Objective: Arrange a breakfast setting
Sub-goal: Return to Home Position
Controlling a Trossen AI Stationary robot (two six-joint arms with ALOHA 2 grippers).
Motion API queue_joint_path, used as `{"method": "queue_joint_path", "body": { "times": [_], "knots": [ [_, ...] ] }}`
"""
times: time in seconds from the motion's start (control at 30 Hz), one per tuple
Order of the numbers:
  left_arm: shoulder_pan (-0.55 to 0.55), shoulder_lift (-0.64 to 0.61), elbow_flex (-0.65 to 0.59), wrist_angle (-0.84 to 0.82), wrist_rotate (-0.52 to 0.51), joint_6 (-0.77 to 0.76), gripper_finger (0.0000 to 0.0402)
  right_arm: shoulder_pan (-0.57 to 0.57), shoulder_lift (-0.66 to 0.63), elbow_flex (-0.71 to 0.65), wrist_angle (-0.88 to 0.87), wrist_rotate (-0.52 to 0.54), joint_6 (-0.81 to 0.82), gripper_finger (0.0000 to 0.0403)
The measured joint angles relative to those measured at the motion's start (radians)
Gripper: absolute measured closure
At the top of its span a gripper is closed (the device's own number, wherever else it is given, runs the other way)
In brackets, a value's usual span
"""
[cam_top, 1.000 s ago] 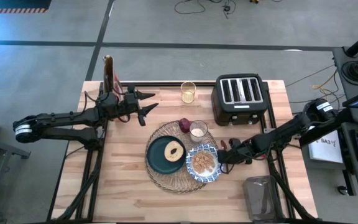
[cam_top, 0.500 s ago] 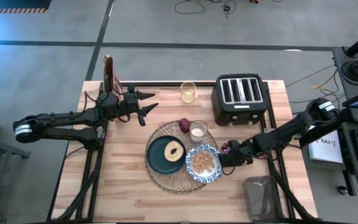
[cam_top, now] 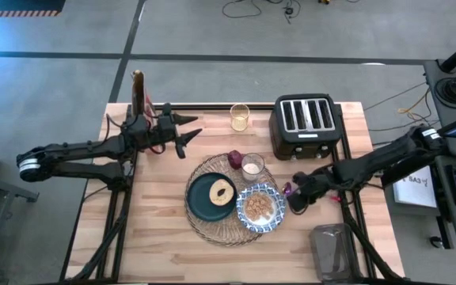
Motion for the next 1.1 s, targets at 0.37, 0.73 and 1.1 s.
{"method": "queue_joint_path", "body": {
  "times": [0.37, 0.73, 1.1],
  "knots": [
    [0.000, -0.001, 0.094, -0.198, 0.000, -0.114, 0.0212, -0.009, -0.184, 0.001, -0.032, 0.162, -0.469, 0.0326],
    [-0.002, -0.013, 0.089, -0.201, 0.000, -0.209, 0.0212, -0.023, -0.287, -0.001, -0.127, 0.322, -0.691, 0.0321],
    [-0.012, -0.013, 0.088, -0.199, 0.000, -0.215, 0.0212, -0.068, -0.402, -0.018, -0.127, 0.397, -0.912, 0.0323]
  ]
}}
